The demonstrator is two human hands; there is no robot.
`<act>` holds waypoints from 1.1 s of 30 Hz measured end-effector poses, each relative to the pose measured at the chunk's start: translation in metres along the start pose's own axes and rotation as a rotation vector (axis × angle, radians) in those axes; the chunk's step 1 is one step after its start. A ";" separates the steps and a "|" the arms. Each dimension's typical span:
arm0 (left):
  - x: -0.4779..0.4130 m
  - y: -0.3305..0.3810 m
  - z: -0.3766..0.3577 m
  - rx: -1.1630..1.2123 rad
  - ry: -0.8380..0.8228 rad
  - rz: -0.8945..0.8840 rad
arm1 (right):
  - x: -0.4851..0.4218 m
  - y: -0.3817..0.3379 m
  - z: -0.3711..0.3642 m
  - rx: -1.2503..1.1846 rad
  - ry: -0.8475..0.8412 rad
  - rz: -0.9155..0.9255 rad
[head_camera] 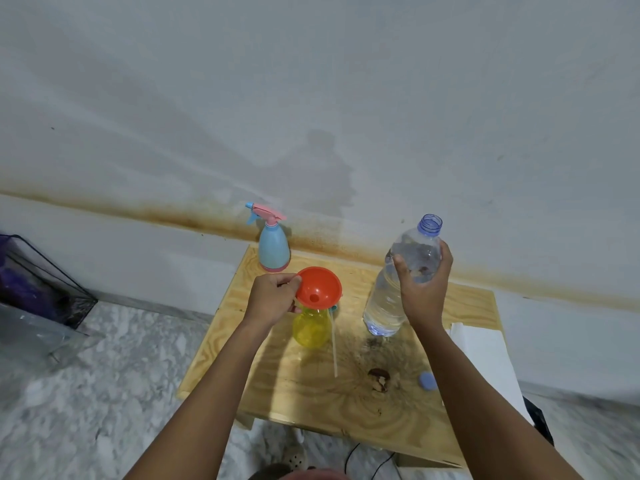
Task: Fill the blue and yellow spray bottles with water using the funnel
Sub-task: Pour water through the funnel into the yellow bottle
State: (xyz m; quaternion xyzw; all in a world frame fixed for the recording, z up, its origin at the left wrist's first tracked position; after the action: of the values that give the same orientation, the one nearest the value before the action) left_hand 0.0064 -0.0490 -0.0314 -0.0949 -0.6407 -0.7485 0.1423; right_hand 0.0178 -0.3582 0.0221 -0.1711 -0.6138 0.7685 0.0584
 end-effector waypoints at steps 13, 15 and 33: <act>0.003 0.004 -0.003 0.018 -0.007 -0.022 | 0.012 0.006 0.010 0.072 -0.041 -0.064; 0.004 0.006 -0.003 0.012 -0.007 -0.028 | 0.019 0.007 0.016 0.120 0.044 -0.095; 0.001 -0.005 0.001 0.064 -0.006 -0.045 | 0.058 0.023 -0.106 0.209 -0.441 -0.369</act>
State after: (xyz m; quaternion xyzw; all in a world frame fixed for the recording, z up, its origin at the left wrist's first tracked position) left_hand 0.0041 -0.0473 -0.0357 -0.0781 -0.6665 -0.7305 0.1267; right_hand 0.0019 -0.2484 -0.0312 0.1211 -0.5499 0.8226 0.0797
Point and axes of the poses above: each hand's wrist, its own x-axis away from the middle knuckle, its own z-axis out of the back of the hand, y = z × x, the point moved 10 cm from there along -x, towards the middle knuckle, and after that the axes turned 8 degrees about -y, right-handed, at the moved point
